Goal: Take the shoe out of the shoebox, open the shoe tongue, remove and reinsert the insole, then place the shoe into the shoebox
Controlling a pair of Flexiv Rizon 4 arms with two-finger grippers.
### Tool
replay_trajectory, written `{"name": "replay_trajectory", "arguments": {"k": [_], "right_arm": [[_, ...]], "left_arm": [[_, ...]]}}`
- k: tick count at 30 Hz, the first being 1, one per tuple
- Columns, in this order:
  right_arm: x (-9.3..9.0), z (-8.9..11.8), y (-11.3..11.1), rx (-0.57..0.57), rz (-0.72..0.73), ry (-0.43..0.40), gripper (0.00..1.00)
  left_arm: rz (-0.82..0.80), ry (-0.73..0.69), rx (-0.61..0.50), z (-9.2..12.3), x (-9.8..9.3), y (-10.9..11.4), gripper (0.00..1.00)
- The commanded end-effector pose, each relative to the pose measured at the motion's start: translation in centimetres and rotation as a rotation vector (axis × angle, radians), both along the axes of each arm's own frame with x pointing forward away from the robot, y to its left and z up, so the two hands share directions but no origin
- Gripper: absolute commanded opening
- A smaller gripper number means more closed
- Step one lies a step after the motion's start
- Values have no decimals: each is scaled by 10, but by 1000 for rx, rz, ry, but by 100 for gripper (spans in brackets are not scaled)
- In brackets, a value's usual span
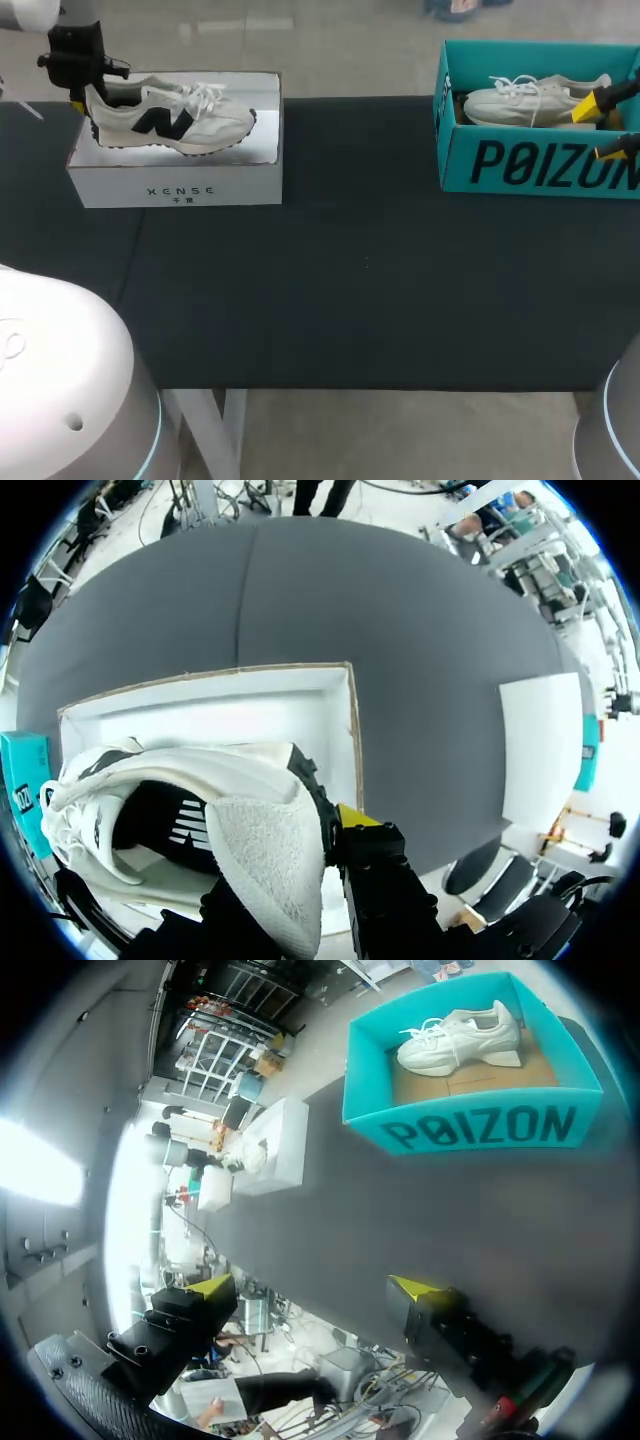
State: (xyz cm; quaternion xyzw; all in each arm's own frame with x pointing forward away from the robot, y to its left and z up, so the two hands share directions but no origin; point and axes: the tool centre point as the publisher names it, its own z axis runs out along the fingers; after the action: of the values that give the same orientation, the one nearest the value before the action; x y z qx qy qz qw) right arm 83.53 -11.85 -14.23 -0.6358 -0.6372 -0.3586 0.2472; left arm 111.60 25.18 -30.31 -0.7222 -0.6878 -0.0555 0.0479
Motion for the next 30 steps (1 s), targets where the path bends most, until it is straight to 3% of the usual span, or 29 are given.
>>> {"name": "replay_trajectory", "arguments": {"k": [1,16,26,27,29,30], "right_arm": [[-1,0,0,-3,-1,0,100],[-1,0,0,-3,-1,0,100],[-1,0,0,-3,-1,0,100],[-1,0,0,-3,-1,0,100],[-1,0,0,-3,-1,0,100],[-1,0,0,-3,-1,0,100]], "left_arm": [[-16,1,-25,-18,-6,-1,0],[-30,-9,-47,-52,-35,-14,0],[-14,25,-25,-74,-41,-14,0],[-10,29,-22,-75,-41,-14,13],[-8,36,-29,-75,-41,-14,67],[-10,39,-33,-75,-42,-14,67]]}}
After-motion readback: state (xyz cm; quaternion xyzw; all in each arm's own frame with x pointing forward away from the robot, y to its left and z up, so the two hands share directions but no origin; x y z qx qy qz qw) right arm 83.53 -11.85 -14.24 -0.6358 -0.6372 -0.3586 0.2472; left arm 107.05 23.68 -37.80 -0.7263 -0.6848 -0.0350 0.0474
